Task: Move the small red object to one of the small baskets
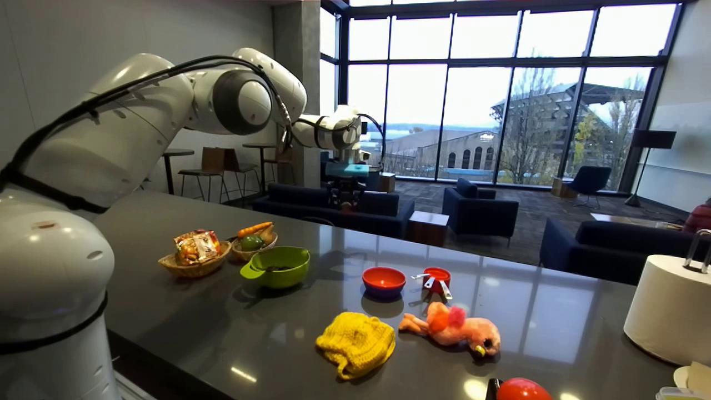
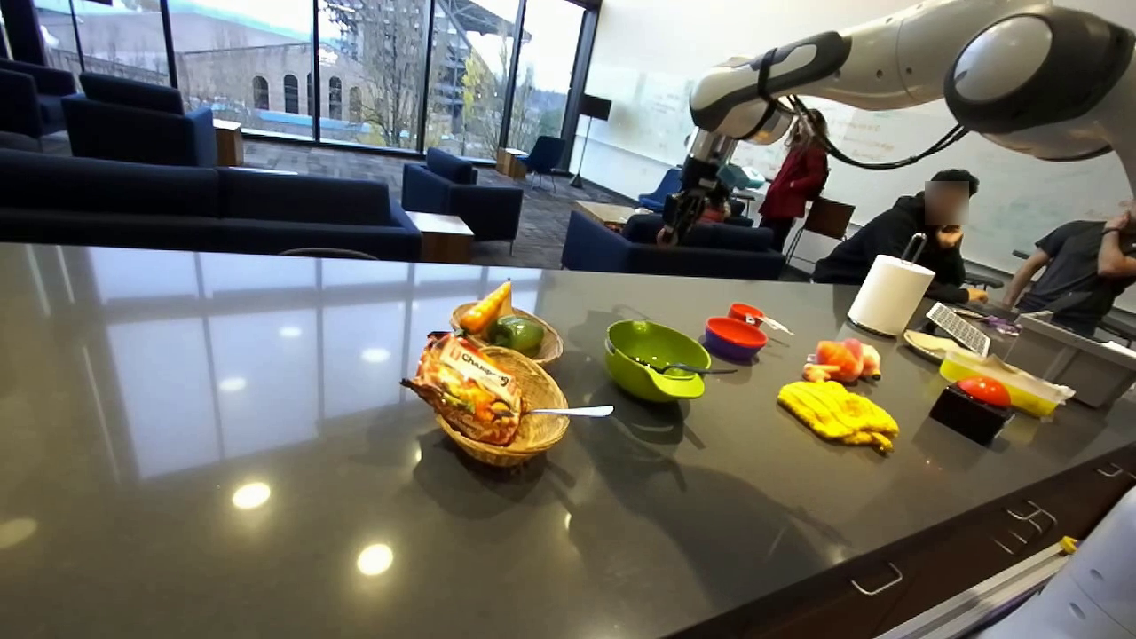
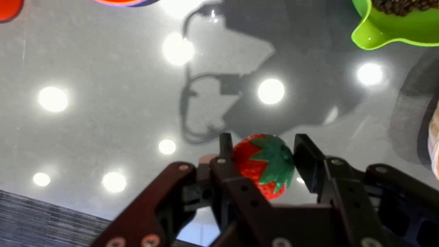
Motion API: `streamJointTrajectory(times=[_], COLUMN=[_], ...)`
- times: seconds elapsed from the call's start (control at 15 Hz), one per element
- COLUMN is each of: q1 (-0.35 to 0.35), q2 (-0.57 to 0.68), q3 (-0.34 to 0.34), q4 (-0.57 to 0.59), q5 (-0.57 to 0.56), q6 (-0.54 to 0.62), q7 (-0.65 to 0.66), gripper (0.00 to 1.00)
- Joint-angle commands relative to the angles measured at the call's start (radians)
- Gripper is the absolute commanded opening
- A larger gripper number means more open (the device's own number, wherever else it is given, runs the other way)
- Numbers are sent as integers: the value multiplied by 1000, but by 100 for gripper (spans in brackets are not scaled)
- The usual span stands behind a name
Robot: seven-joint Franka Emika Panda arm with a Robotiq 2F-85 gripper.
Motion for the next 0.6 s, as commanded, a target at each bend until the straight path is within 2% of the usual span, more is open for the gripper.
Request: streamJointTrajectory(times=[0.0,0.53], q1=[4,33], q2=[-162,-371], q3=[22,73], q4=[-239,-597], q5=[10,45], q6=[59,171], q7=[19,-14], gripper=[23,23])
